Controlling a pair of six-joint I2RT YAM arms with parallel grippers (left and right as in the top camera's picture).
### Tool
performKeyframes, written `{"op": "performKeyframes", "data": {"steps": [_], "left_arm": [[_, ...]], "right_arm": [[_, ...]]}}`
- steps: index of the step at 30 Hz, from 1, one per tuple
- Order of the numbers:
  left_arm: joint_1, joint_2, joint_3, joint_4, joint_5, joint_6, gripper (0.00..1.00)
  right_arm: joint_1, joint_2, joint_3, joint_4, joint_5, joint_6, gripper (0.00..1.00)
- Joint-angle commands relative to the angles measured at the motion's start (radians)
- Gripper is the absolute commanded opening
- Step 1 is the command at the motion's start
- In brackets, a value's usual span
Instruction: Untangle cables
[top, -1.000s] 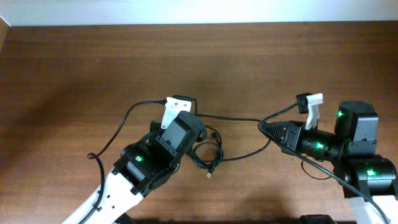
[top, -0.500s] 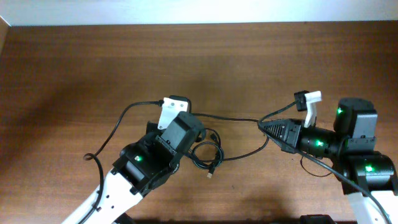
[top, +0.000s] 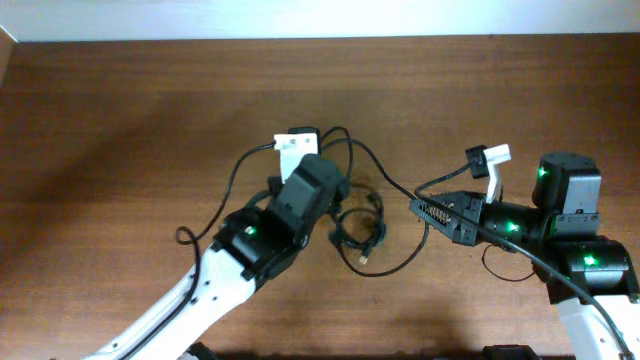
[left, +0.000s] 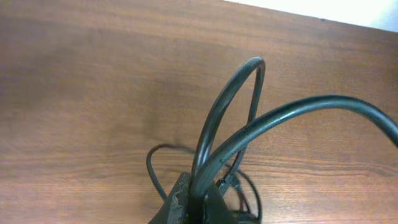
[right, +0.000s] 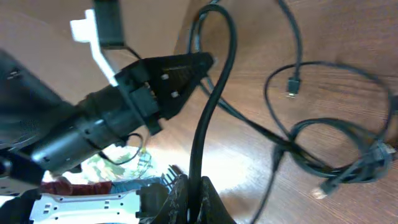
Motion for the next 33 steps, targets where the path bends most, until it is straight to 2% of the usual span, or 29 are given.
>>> {"op": "performKeyframes", "data": {"steps": [1,5,10,17,18,20,22,24,27,30,33], "left_arm": [[0.006,0.03,0.006,0.017,0.023,-0.065,0.0],[0.006,0.047,0.006,-0.039,-0.051,-0.065,0.0],[0.006,0.048,0.006,-0.183,-0.128,-0.065,0.0],[0.006,0.048,0.006,-0.317,-0.085,-0.066,0.0],[0.006,0.048,0.006,-0.317,-0.072,-0.066,0.0],[0.006,0.048,0.006,-0.317,-0.051,-0.066,0.0],[0.006,0.048,0.006,-0.317,-0.048,-0.066,0.0],[0.006,0.048,0.006,-0.317,-0.047,-0.066,0.0],[0.006,0.048,0.006,-0.317,-0.048,-0.066,0.0],[0.006,0.048,0.006,-0.317,-0.048,-0.069,0.0],[0.006,0.048,0.006,-0.316,-0.053,-0.127,0.0]], "right_arm": [[-0.006,-0.003,0.018,0.0,-0.031,-0.011,0.04],[-0.006,-0.003,0.018,0.004,-0.031,-0.011,0.04],[-0.006,-0.003,0.018,0.004,0.011,-0.012,0.04],[-0.006,-0.003,0.018,0.005,0.386,-0.011,0.05],[-0.006,-0.003,0.018,0.006,0.433,-0.011,0.08],[-0.006,-0.002,0.018,0.011,0.5,-0.011,0.31],[-0.006,-0.002,0.018,0.015,0.506,-0.011,0.69],[-0.006,-0.002,0.018,0.014,0.505,-0.008,0.9],[-0.006,-0.002,0.018,-0.012,0.497,-0.008,0.99],[-0.006,-0.002,0.018,-0.068,0.497,-0.008,0.99],[-0.006,-0.002,0.018,-0.126,0.497,-0.012,0.99]]}}
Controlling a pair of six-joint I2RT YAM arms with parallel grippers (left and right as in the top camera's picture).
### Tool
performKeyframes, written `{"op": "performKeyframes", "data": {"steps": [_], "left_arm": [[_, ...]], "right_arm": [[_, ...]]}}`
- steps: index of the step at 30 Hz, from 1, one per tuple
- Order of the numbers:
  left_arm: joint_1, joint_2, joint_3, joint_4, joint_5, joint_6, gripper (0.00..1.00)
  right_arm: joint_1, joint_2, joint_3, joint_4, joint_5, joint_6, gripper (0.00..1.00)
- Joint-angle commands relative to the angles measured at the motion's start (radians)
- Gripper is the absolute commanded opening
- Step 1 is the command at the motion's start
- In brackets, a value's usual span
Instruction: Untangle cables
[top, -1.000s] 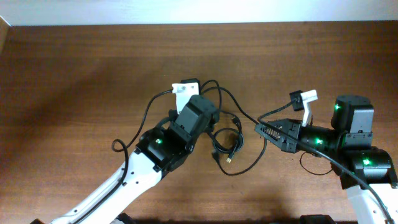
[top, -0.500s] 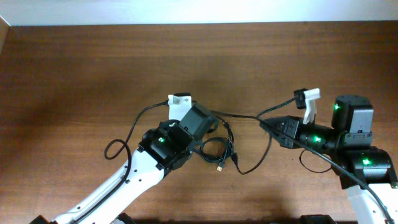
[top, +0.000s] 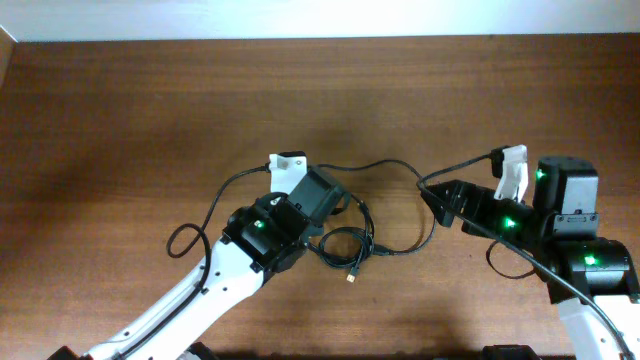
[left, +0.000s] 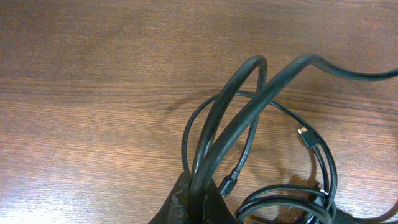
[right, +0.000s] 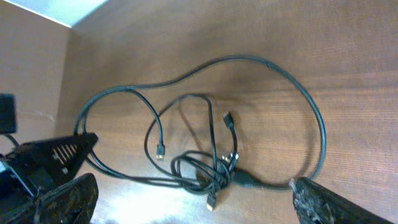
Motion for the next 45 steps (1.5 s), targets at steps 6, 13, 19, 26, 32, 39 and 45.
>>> {"op": "performKeyframes", "data": {"steps": [6,13,19,26,32,39,45], "left_arm": [[0.004,0.004,0.006,0.085,0.082,-0.084,0.0],[0.004,-0.003,0.006,0.286,0.2,-0.084,0.0],[0.004,-0.068,0.018,0.426,0.235,-0.084,0.0],[0.004,-0.219,0.024,0.602,0.233,-0.084,0.0],[0.004,-0.297,0.024,0.637,0.239,-0.084,0.0],[0.004,-0.3,0.024,0.679,0.239,-0.084,0.0],[0.004,-0.299,0.024,0.788,0.23,-0.084,0.0]], "right_arm": [[-0.003,-0.002,0.015,-0.054,0.014,-0.095,0.99],[-0.003,0.025,0.014,-0.094,0.015,-0.231,0.99],[-0.003,0.092,0.014,-0.113,0.003,-0.248,0.96],[-0.003,0.105,0.014,-0.113,-0.042,-0.271,0.93],[-0.003,0.105,0.014,-0.111,-0.08,-0.272,0.93],[-0.003,0.105,0.014,-0.111,-0.266,-0.231,0.83],[-0.003,0.105,0.014,-0.112,-0.325,-0.031,0.97]]}}
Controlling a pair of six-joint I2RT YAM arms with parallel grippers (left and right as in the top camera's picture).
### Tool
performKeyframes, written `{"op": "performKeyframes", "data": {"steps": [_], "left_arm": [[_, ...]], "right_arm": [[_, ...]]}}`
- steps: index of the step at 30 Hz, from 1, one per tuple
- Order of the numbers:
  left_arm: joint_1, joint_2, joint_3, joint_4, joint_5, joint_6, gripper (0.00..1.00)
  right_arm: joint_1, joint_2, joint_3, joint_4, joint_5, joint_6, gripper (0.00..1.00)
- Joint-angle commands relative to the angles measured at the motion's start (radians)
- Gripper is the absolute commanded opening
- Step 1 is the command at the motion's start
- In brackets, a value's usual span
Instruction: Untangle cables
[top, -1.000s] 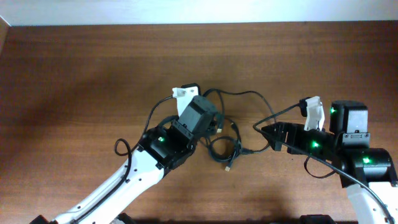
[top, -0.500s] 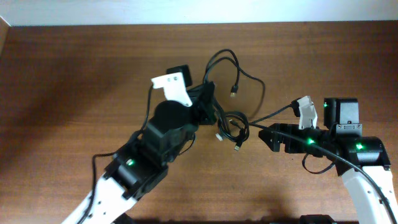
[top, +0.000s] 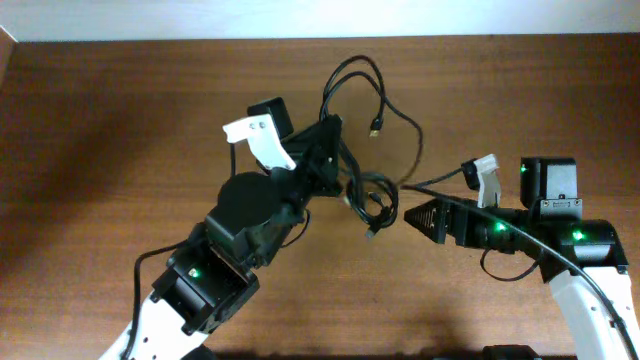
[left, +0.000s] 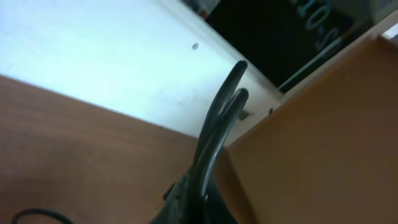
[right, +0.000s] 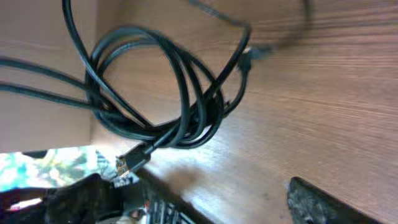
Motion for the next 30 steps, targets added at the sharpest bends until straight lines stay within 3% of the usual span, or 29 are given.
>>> {"op": "performKeyframes", "data": {"steps": [1,6,12,14,17,24,28,30], "left_arm": [[0.003,-0.015,0.022,0.069,0.007,-0.013,0.0],[0.003,-0.015,0.022,0.152,0.013,-0.014,0.0],[0.003,-0.015,0.022,0.159,0.018,-0.105,0.0],[0.003,-0.015,0.022,0.159,0.018,-0.139,0.0],[0.003,-0.015,0.022,0.177,0.018,-0.148,0.0],[0.003,-0.01,0.022,0.222,0.019,-0.186,0.0],[0.003,0.01,0.022,0.247,0.06,-0.198,0.0],[0.003,0.013,0.022,0.257,0.067,-0.216,0.0]], "right_arm": [[-0.003,0.003,0.013,0.002,-0.078,0.129,0.98],[-0.003,0.003,0.013,0.027,-0.078,0.252,0.98],[-0.003,0.003,0.013,0.142,-0.077,0.446,0.97],[-0.003,0.003,0.013,0.156,-0.07,0.469,0.97],[-0.003,0.008,0.013,0.158,-0.071,0.469,0.88],[0.034,0.047,0.013,0.171,-0.07,0.468,0.88],[0.063,0.092,0.013,0.227,-0.07,0.469,0.68],[0.062,0.112,0.013,0.23,-0.058,0.468,0.53]]}}
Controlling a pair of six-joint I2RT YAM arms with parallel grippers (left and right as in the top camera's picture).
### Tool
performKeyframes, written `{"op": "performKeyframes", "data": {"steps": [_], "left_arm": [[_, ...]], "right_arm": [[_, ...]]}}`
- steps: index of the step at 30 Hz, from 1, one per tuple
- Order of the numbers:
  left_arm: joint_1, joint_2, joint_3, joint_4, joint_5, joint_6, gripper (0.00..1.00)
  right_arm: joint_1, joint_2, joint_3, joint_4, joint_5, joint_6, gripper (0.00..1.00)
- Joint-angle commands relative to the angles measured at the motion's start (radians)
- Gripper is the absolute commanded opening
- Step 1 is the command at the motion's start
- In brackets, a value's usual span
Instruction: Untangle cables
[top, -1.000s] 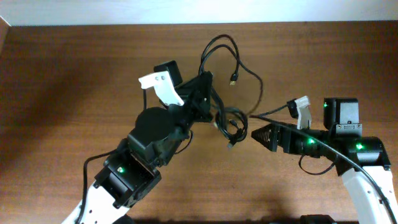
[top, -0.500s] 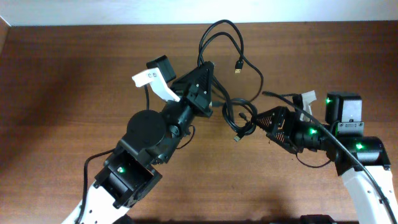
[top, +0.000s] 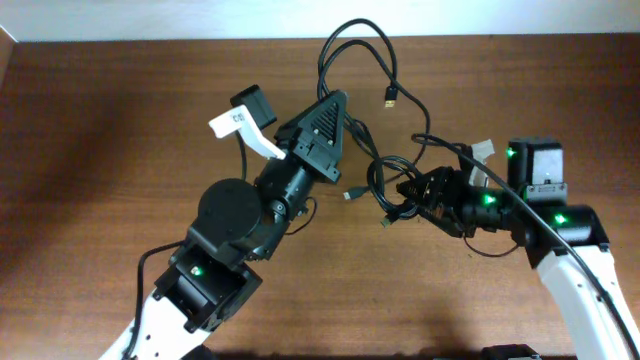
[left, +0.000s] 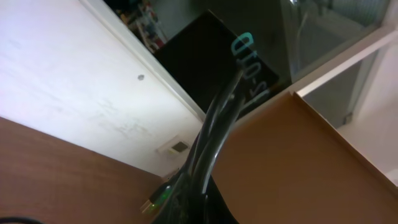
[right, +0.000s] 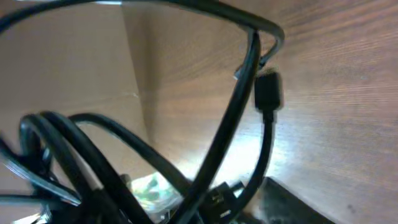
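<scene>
A bundle of black cables (top: 352, 45) hangs above the wooden table (top: 120, 120), lifted by my raised left gripper (top: 335, 105), which is shut on the strands. In the left wrist view the cables (left: 219, 118) rise straight out of the left gripper (left: 193, 208). Lower down, a coiled knot (top: 383, 183) dangles with a loose USB end (top: 392, 100) beside it. My right gripper (top: 412, 190) sits against that knot, open, with cables (right: 233, 124) and a plug (right: 268, 90) crossing between its fingers (right: 298, 202).
A white wall strip runs along the table's far edge (top: 320, 38). Both arms crowd the middle of the table, the left arm's body (top: 235, 215) standing tall over it. A thin cable of the right arm loops by its base (top: 490, 250).
My right gripper has moved up and left into the hanging knot, so cables now cross between its fingers. The left gripper has lifted and tilted a little more, still shut on the cables.
At first both grippers were shut on cables low over the table. Then the right was open and clear while the left still held its strands near the surface. After that the left had hoisted the bundle high, and now the open right gripper is in the dangling knot.
</scene>
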Motion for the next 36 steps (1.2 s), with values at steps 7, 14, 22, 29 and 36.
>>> {"op": "performKeyframes", "data": {"steps": [7,14,22,29,36], "left_arm": [[0.002,0.003,0.022,0.025,0.056,-0.04,0.0],[0.002,0.003,0.022,0.008,0.055,-0.039,0.0],[0.003,0.003,0.022,-0.235,-0.036,-0.039,0.54],[0.003,0.002,0.022,-0.524,-0.12,-0.038,0.99],[0.003,-0.011,0.022,-0.733,-0.032,-0.036,0.99]], "right_arm": [[0.007,0.052,0.013,0.005,0.026,-0.005,0.12],[0.007,0.052,0.013,0.008,0.029,-0.005,0.04],[0.007,0.052,0.013,0.009,0.029,-0.009,0.04],[0.006,0.052,0.013,0.013,0.029,-0.009,0.04],[0.006,0.052,0.013,0.069,0.029,-0.008,0.04]]}}
